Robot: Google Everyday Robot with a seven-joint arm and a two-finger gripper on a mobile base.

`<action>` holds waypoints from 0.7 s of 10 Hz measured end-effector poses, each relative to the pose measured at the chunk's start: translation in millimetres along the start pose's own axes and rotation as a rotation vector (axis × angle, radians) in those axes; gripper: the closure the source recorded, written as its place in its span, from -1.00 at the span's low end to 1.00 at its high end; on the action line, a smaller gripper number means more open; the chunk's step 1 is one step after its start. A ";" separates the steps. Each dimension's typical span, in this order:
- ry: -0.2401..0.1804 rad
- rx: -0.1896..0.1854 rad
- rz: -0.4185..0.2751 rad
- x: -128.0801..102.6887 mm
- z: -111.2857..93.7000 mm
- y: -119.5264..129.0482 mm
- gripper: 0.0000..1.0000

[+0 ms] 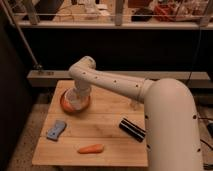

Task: Place the ceramic cup in the ceramic bowl

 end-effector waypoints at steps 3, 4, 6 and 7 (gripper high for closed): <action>0.003 -0.008 -0.002 0.5 -0.1 -0.4 0.74; 0.004 -0.010 -0.001 1.3 0.0 0.6 0.72; 0.006 -0.013 -0.004 1.8 0.3 -0.1 0.49; 0.007 -0.015 -0.006 1.8 0.7 -1.4 0.47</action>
